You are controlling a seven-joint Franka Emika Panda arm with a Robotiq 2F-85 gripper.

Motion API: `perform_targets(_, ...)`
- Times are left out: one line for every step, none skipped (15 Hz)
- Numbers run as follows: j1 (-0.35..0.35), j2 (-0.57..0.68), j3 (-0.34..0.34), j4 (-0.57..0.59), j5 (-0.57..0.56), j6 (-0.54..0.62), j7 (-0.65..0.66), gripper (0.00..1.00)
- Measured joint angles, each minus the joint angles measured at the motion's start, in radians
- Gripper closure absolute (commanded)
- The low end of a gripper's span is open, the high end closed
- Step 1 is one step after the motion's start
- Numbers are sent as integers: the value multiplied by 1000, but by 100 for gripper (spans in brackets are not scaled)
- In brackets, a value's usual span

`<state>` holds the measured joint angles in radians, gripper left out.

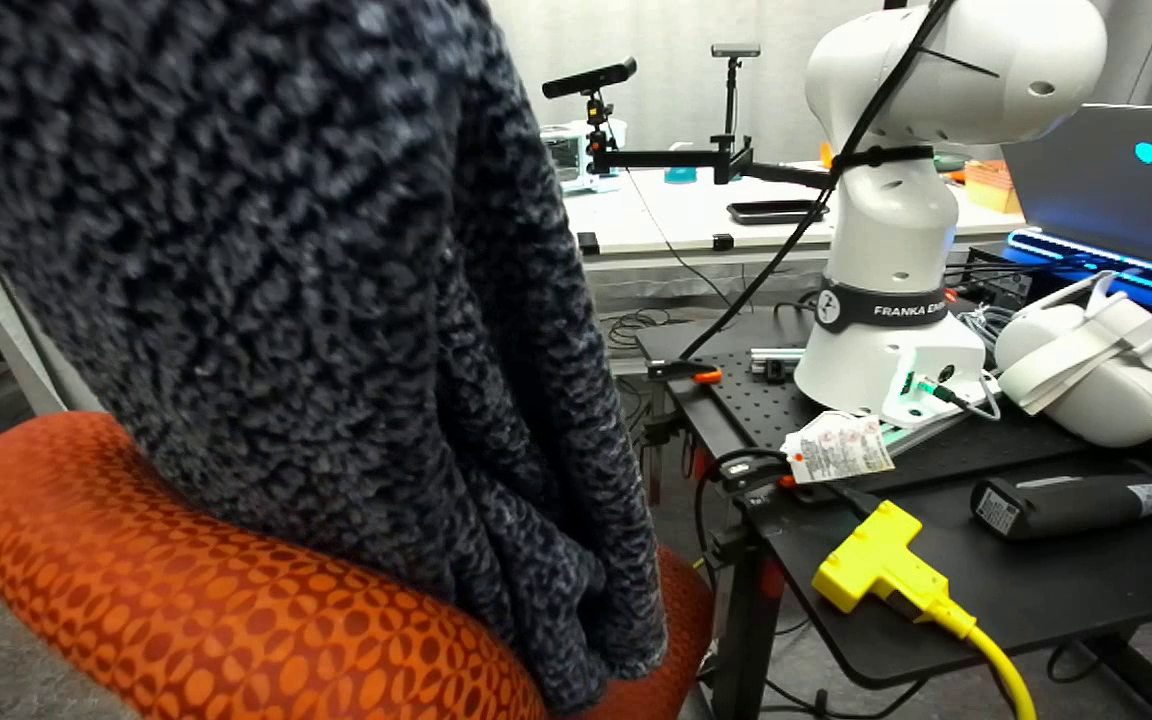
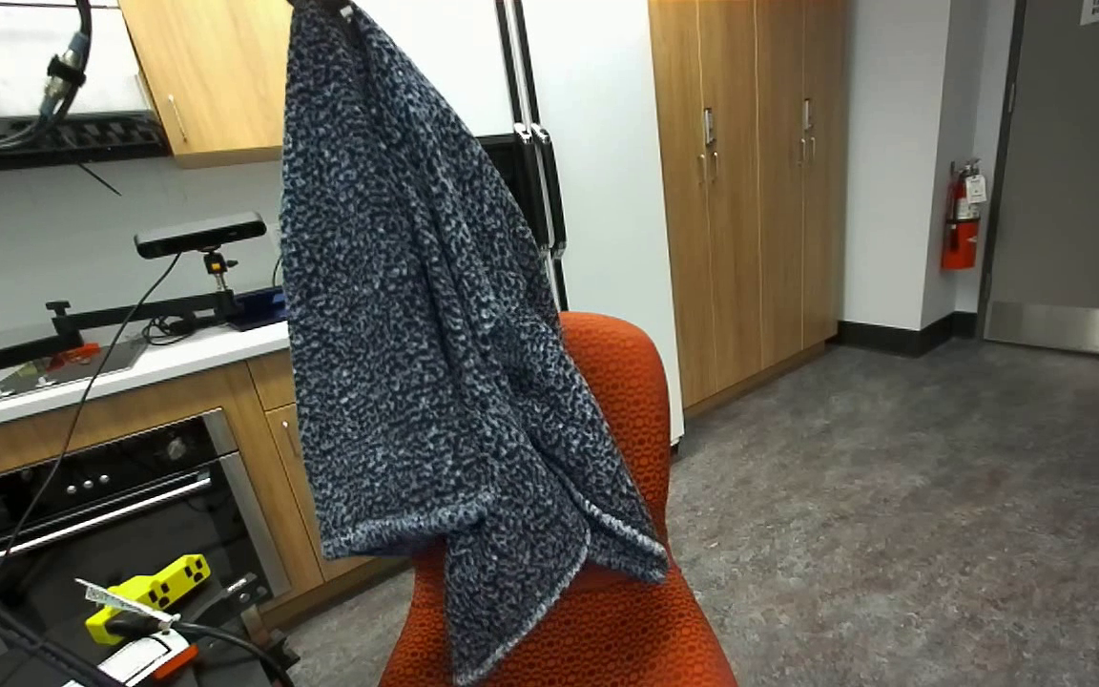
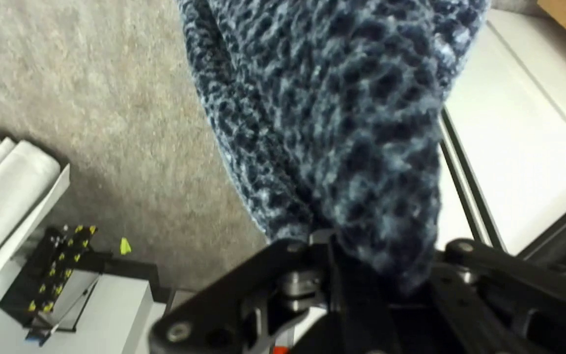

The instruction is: Hang the fleece on the head rest of the armchair

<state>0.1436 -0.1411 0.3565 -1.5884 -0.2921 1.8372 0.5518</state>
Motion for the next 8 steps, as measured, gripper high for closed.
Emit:
perform_targets(10, 24, 22, 43, -60, 0, 6, 98)
perform_targets(22, 53, 40, 85, -123, 3, 9, 98)
perform_targets(35, 86, 52, 124, -188, 9, 11, 98)
perform_targets(49, 120, 56, 158, -248, 21, 11, 98)
perform_targets(59, 154, 52, 189, -290, 39, 11, 98)
perform_targets(66, 190, 42, 221, -312, 62, 11, 98)
perform_targets(70, 227, 25, 253, -317, 89, 7, 98)
perform_targets(71, 263, 4, 282, -309, 126, -4, 98)
